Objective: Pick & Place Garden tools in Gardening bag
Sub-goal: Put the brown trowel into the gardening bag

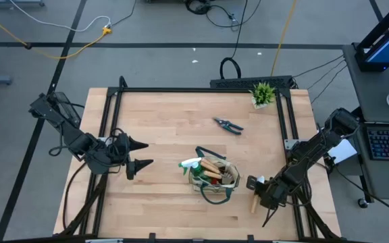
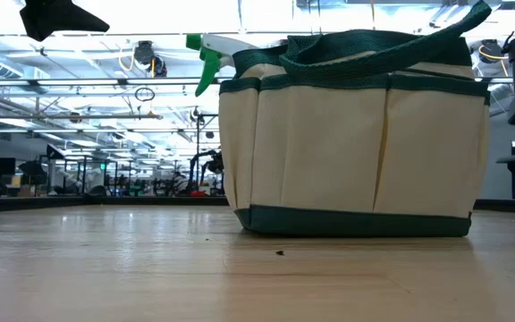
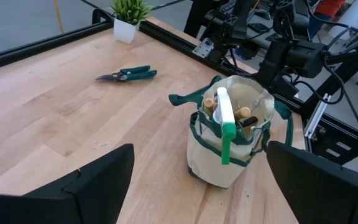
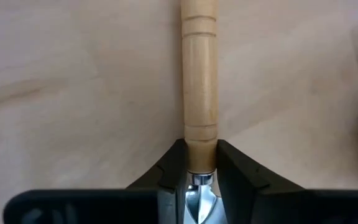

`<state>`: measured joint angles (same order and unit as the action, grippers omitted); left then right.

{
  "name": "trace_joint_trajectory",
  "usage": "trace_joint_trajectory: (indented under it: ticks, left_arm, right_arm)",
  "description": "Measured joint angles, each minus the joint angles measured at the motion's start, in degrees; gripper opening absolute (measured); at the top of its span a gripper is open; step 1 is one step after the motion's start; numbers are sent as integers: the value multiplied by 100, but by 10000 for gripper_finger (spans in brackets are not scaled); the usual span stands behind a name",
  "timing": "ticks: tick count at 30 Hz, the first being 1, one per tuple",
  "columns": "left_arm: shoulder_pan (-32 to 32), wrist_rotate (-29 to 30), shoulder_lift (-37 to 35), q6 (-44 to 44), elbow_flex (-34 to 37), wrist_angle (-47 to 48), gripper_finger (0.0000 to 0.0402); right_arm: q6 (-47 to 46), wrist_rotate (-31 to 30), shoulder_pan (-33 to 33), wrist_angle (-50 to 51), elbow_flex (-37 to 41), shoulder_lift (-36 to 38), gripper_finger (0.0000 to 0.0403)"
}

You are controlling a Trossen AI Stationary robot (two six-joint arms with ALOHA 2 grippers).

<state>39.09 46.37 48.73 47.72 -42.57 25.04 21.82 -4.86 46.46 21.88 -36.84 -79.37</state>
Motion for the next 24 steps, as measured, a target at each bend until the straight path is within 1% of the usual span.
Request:
trace_joint_trajectory:
  ticks: [7, 11, 18, 24]
  left_arm:
    - [0, -2, 0, 1, 0, 0, 383]
    - [0, -31, 1, 2, 0, 0, 380]
    - [0, -33, 0, 19, 0, -4, 370]
    - [0, -35, 0, 48, 0, -7, 376]
  right_arm:
    - [-524, -5, -42, -35, 0, 4, 56]
    - [-786, 10, -42, -19, -82, -4, 56]
    - [-784, 13, -42, -43, -577, -2, 56]
    - [-1074, 13, -42, 68, -1104, 13, 55]
